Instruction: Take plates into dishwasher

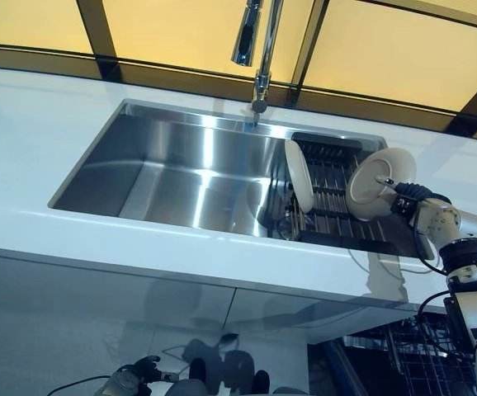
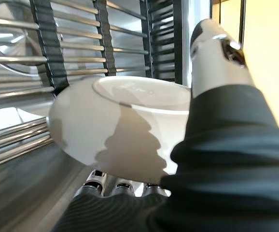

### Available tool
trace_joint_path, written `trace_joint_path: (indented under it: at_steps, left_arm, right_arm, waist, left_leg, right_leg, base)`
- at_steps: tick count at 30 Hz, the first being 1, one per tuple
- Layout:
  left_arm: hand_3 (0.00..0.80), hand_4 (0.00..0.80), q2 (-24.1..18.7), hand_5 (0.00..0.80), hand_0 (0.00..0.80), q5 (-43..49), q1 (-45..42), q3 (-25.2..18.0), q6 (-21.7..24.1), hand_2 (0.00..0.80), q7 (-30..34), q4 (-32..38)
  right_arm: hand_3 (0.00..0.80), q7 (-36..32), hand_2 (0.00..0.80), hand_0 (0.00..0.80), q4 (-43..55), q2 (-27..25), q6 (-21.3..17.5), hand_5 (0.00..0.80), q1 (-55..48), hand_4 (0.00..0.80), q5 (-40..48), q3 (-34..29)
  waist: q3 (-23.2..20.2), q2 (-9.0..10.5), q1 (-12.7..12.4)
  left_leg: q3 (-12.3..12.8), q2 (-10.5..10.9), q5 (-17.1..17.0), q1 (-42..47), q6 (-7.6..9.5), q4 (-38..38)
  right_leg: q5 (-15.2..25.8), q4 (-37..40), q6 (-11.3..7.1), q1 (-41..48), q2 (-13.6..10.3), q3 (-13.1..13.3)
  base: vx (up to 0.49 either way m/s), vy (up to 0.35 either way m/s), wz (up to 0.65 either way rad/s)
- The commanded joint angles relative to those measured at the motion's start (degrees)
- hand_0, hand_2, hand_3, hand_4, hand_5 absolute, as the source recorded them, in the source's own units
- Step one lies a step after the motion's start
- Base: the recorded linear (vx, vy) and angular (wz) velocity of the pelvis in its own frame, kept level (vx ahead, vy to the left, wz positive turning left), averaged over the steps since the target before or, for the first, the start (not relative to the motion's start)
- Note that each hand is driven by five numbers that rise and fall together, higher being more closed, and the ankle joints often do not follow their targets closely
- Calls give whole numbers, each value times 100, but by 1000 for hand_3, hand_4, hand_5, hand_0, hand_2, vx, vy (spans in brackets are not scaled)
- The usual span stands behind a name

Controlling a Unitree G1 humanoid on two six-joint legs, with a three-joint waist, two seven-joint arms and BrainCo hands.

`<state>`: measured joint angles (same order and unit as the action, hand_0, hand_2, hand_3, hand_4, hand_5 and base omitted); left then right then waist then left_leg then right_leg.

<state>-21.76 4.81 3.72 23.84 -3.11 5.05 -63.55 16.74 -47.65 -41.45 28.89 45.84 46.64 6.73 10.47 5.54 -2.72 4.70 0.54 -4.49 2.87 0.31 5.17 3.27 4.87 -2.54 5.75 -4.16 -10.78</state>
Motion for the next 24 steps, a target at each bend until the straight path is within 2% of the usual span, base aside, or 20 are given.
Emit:
trace_joint_path:
  at_steps: [1,2,4,15,24]
  left_arm:
    - [0,0,54,0,0,-36,284,511,49,0,5,-53]
    - [0,0,47,0,0,-58,286,526,46,0,8,-50]
    - [0,0,53,0,0,-75,297,526,16,0,26,-33]
    - [0,0,70,0,0,-77,292,518,19,0,42,-30]
    - [0,0,94,0,0,-57,250,509,4,0,47,-5]
  right_arm:
    - [474,311,474,474,31,-247,-449,474,755,474,-252,293]
    - [618,378,618,618,33,-264,-452,618,783,618,-269,313]
    - [800,520,800,800,38,-255,-457,800,815,800,-343,322]
    - [800,878,800,800,124,-204,-649,800,807,800,-486,339]
    - [800,920,800,800,477,-129,-1227,800,711,800,-403,229]
  waist:
    - [-121,-151,-276]
    - [-119,-152,-276]
    - [-120,-155,-283]
    - [-140,-174,-295]
    - [-164,-187,-280]
  left_leg:
    - [124,-153,390,84,-112,-144]
    - [116,-151,391,87,-111,-144]
    - [110,-150,392,78,-108,-152]
    - [87,-140,395,79,-99,-147]
    - [81,-132,389,96,-95,-106]
  right_leg:
    - [-280,-823,-381,-211,-266,17]
    - [-281,-830,-382,-215,-264,22]
    - [-284,-836,-383,-214,-266,22]
    - [-291,-853,-393,-216,-289,24]
    - [-286,-839,-402,-211,-289,24]
  base:
    - [0,0,0]
    - [0,0,0]
    - [0,0,0]
    - [0,0,0]
    - [0,0,0]
